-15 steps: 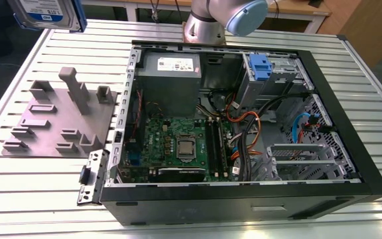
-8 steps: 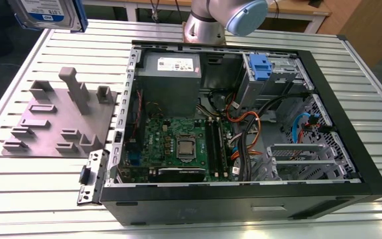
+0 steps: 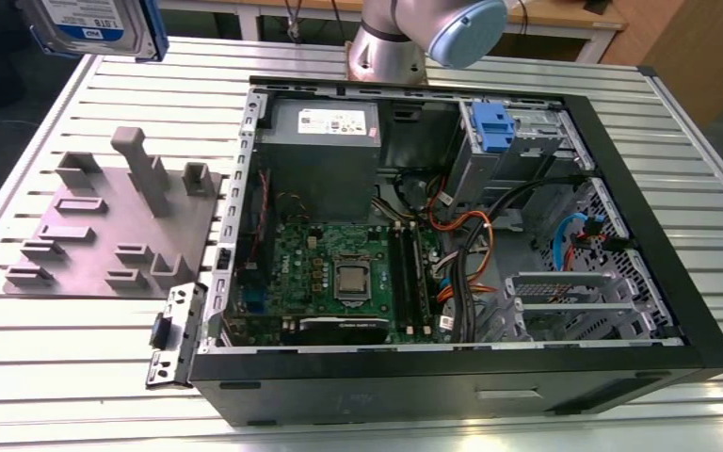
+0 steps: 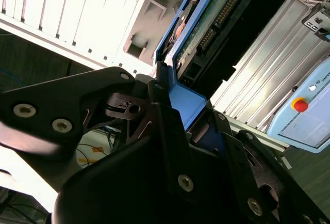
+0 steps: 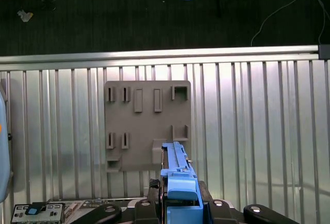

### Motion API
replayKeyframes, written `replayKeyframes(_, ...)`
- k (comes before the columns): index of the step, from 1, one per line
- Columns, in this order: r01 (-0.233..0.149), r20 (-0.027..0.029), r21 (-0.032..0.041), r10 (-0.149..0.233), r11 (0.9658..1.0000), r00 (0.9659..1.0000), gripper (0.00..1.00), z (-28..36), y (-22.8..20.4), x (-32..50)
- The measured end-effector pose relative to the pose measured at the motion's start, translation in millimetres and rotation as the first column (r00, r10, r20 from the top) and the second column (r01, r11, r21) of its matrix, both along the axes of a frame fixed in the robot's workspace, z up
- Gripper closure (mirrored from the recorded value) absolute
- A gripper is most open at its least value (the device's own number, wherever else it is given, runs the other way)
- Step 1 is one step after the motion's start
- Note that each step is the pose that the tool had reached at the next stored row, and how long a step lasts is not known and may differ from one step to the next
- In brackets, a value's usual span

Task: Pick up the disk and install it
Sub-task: 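Pick up the disk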

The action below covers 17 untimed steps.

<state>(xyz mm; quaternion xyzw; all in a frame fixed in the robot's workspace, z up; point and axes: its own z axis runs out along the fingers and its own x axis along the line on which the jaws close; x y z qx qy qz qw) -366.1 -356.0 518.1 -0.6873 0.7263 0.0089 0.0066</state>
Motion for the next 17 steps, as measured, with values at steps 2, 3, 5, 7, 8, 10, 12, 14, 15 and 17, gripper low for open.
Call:
replayKeyframes(2, 0.000, 0.0000, 0.0000, 0.000, 1.0000, 1.0000, 0.64, 0.0, 0.0, 0.5)
replayKeyframes(3, 0.000, 0.0000, 0.0000, 0.000, 1.0000, 1.0000, 0.64, 0.0, 0.0, 0.9)
replayKeyframes(5, 0.000, -0.0001, -0.0001, 0.000, 1.0000, 1.0000, 0.64, 0.1, 0.0, 1.6)
replayKeyframes(7, 0.000, -0.0001, -0.0001, 0.000, 1.0000, 1.0000, 0.64, 0.1, 0.0, 3.5)
replayKeyframes(8, 0.000, -0.0001, -0.0001, 0.000, 1.0000, 1.0000, 0.64, 0.0, 0.0, 4.2)
replayKeyframes(10, 0.000, 0.0000, 0.0000, 0.000, 1.0000, 1.0000, 0.64, 0.0, 0.0, 5.8)
replayKeyframes(12, 0.000, 0.0001, 0.0000, 0.000, 1.0000, 1.0000, 0.64, 0.0, -0.6, 6.8)
replayKeyframes(14, 0.000, 0.0000, -0.0001, 0.000, 1.0000, 1.0000, 0.64, 0.0, -2.2, 7.8)
replayKeyframes(15, 0.000, 0.0000, -0.0001, 0.000, 1.0000, 1.0000, 0.64, 0.0, -3.2, 8.2)
replayKeyframes(17, 0.000, 0.0000, 0.0000, 0.000, 1.0000, 1.0000, 0.64, 0.0, -5.2, 8.4)
